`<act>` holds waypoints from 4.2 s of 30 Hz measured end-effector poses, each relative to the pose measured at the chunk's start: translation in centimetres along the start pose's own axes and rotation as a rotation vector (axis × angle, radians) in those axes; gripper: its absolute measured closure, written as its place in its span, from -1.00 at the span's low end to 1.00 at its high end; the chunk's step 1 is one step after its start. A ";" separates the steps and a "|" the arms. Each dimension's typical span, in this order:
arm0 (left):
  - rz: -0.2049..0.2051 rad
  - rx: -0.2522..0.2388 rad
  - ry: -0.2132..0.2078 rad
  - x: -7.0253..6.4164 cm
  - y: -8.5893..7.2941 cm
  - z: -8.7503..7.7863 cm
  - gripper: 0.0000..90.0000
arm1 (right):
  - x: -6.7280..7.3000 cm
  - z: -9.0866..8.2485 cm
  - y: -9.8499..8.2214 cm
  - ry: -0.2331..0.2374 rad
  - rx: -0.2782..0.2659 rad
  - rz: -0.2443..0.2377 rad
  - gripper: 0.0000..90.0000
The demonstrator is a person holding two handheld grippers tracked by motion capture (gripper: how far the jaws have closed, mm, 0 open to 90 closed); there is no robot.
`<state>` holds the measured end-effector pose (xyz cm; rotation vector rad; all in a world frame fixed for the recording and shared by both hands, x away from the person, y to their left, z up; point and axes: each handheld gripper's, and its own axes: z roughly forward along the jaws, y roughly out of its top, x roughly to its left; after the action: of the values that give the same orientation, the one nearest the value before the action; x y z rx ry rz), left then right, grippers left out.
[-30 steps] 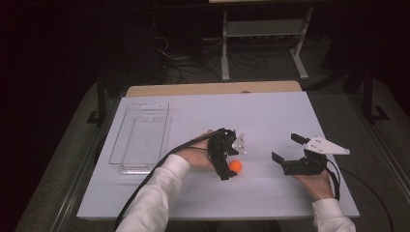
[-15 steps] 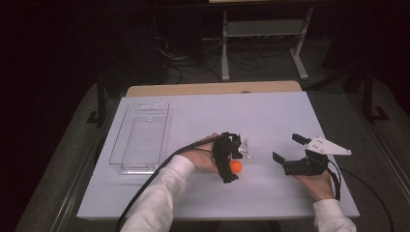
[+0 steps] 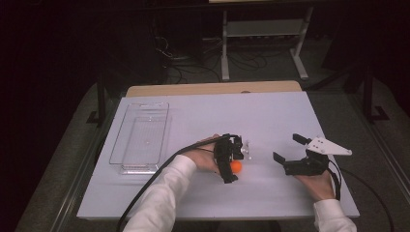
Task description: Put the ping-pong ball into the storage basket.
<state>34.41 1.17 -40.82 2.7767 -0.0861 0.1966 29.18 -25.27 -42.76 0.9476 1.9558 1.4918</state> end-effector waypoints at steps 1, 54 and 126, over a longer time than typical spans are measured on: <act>0.001 0.004 0.001 0.0 0.0 0.0 -0.93 | 0.0 0.0 0.0 0.000 0.000 0.000 -1.00; 0.071 0.042 -0.031 -0.4 1.2 0.4 0.13 | 0.1 -0.1 0.0 -0.002 -0.001 -0.009 -1.00; 0.035 -0.006 0.112 0.5 -0.1 -14.5 0.13 | 0.3 -0.1 0.0 -0.004 0.004 -0.015 -1.00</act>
<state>33.13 6.32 -27.28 2.7532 -0.1066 0.3588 28.94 -25.07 -42.74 0.9352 1.9600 1.4770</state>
